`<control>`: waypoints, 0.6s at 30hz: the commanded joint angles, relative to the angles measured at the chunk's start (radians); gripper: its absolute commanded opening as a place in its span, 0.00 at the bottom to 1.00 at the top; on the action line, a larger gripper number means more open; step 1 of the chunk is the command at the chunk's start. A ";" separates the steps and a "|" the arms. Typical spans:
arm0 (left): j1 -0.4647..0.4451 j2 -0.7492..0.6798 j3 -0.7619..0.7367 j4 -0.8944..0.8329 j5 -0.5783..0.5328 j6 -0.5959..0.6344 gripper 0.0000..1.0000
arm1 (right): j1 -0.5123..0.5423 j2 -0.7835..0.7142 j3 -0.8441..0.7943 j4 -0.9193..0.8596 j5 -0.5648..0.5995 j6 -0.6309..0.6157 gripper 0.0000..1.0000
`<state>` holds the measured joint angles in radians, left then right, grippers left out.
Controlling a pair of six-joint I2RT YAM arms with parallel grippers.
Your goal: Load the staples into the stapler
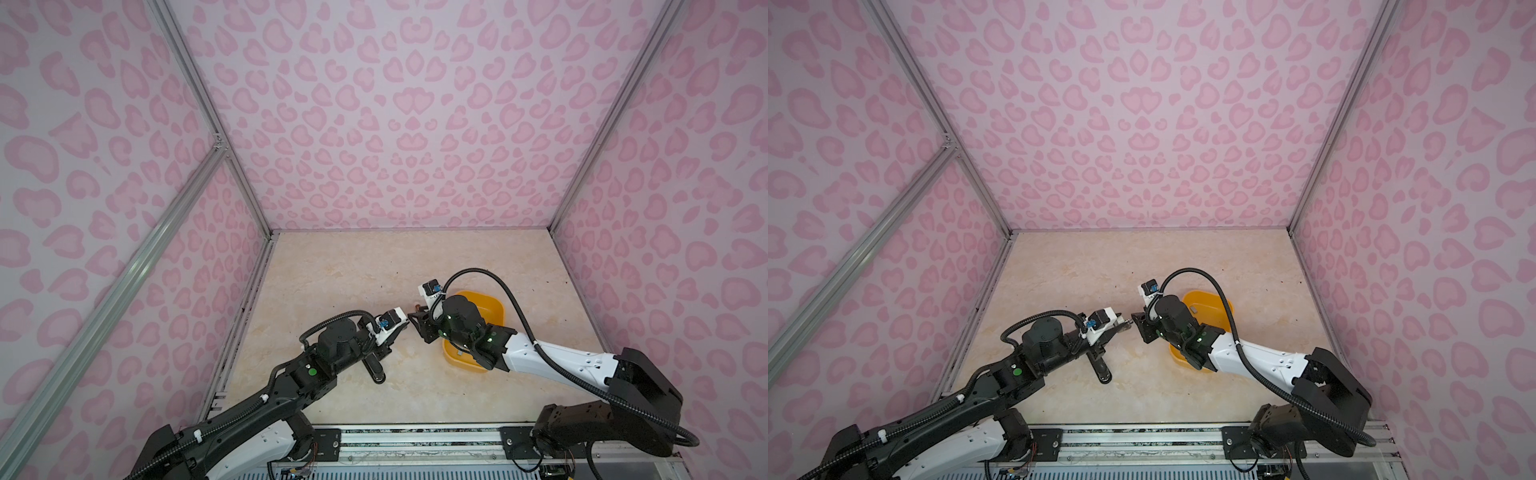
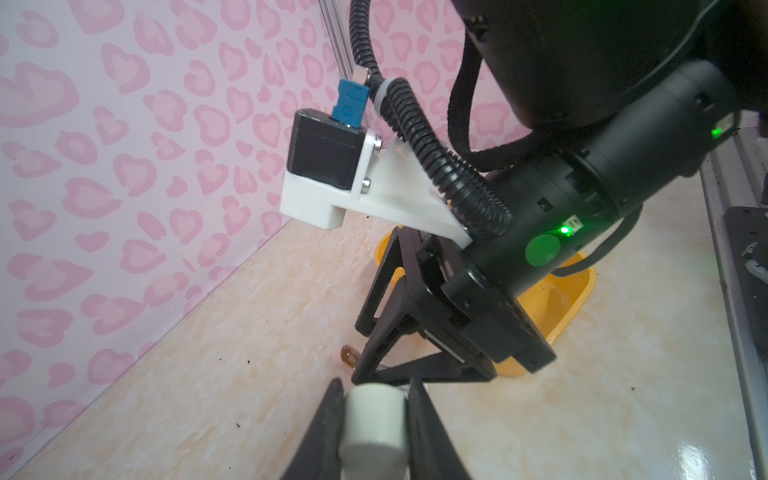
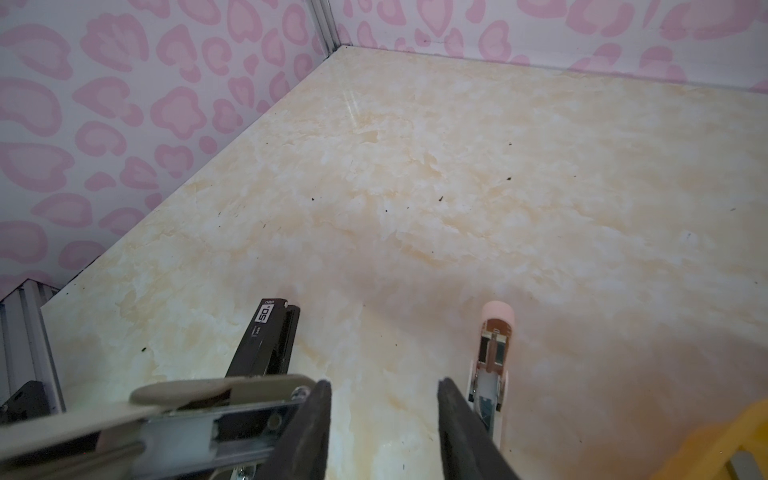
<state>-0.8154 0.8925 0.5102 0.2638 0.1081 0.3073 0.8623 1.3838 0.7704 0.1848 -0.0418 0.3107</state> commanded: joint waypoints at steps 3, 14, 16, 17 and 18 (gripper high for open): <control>0.001 -0.013 -0.010 0.064 -0.017 -0.005 0.03 | 0.000 -0.016 0.011 -0.029 0.054 -0.015 0.45; 0.002 -0.031 -0.047 0.109 -0.080 0.008 0.03 | -0.066 -0.191 -0.199 0.270 -0.174 -0.236 0.54; 0.002 -0.043 -0.068 0.136 -0.087 0.014 0.03 | -0.058 -0.240 -0.285 0.413 -0.222 -0.306 0.54; 0.003 -0.049 -0.077 0.148 -0.088 0.017 0.03 | -0.051 -0.264 -0.328 0.470 -0.215 -0.327 0.54; 0.004 -0.056 -0.085 0.158 -0.088 0.022 0.03 | -0.046 -0.289 -0.359 0.509 -0.201 -0.333 0.56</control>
<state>-0.8143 0.8528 0.4412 0.3241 0.0357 0.3149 0.8078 1.1336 0.4728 0.4591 -0.1776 0.0818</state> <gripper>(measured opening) 0.252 0.548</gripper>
